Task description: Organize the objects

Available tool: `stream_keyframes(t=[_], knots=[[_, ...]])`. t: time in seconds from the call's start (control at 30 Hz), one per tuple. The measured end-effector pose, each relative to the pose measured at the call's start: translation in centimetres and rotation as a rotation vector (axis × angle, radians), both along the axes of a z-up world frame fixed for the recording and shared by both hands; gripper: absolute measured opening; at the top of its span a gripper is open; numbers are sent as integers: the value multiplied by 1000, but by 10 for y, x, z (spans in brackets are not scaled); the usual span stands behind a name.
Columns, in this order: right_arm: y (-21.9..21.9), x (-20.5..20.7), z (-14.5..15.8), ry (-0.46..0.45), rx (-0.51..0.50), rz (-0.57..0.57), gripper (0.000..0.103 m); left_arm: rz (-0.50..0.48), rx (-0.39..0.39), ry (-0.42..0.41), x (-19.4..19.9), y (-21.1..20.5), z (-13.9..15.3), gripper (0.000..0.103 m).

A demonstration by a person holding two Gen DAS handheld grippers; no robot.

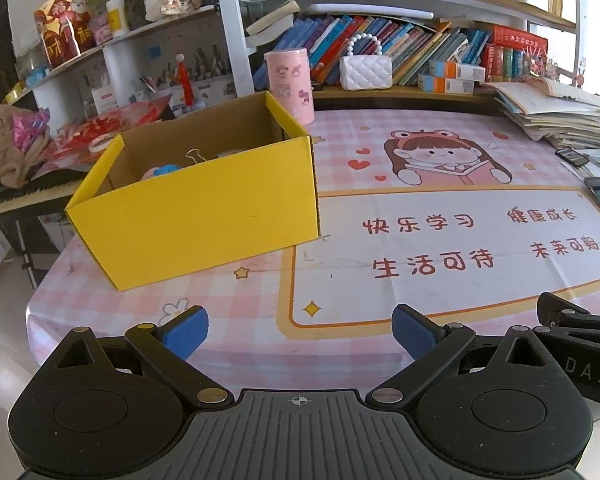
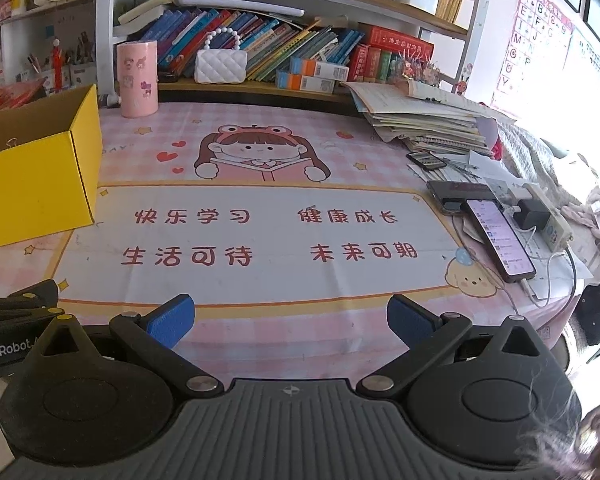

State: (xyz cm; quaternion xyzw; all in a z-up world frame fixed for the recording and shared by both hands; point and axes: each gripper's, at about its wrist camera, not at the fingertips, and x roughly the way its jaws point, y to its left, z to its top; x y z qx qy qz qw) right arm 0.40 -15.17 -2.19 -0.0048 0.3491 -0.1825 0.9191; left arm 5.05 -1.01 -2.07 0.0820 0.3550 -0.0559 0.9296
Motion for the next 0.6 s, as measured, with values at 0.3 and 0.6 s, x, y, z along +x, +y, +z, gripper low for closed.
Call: stream_keyframes(t=[0.3, 0.6], knots=[[2, 2, -1, 6, -1, -2, 103, 11, 3, -1, 0, 2, 0, 100], [2, 2, -1, 7, -3, 0, 103, 17, 1, 0, 1, 3, 0, 100]])
